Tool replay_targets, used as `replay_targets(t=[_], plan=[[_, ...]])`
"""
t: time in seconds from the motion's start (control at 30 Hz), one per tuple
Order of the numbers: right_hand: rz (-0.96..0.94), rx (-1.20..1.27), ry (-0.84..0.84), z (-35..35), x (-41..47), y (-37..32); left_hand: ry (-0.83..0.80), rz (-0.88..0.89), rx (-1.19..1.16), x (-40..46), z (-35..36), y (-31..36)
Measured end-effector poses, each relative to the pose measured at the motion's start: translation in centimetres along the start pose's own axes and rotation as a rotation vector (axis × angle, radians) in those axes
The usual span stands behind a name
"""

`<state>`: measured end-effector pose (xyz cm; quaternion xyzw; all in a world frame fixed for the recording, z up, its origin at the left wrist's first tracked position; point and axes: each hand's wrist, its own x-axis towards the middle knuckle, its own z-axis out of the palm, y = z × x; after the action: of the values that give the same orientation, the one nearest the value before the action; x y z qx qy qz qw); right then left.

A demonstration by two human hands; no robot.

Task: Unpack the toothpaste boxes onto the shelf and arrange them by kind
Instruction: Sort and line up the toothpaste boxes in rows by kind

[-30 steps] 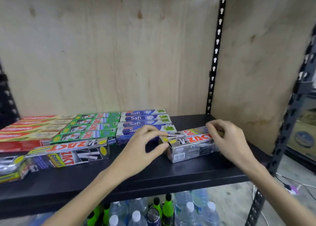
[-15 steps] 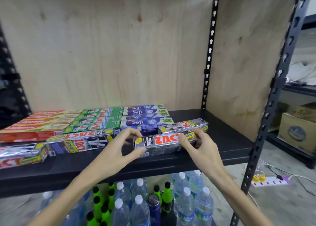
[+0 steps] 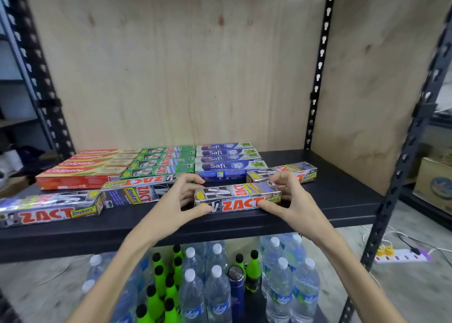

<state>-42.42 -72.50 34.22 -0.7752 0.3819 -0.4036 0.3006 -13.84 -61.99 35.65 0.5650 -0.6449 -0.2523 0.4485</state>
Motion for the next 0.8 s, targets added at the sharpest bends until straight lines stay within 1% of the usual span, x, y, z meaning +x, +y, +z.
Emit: replay_targets(t=[0.13,0.3,0.67,0.8], plan=[[0.004,-0.06,0.01,0.31,-0.45,0.08,0.021,-0.021,0.059,0.07,0.12,-0.44],[0.041,-0.11,-0.036,-0.01,-0.44,-0.42,0.025,-0.044,0.096,0.03,0.27,-0.19],[0.018,-0.071,-0.064,-0.47,-0.17,0.21,0.041,-0.025,0.152,-0.19,0.66,-0.19],[0.004,-0.062,-0.043,-0.37,-0.1,0.52,0.047,-0.018,0.112,-0.24,0.81,-0.01]])
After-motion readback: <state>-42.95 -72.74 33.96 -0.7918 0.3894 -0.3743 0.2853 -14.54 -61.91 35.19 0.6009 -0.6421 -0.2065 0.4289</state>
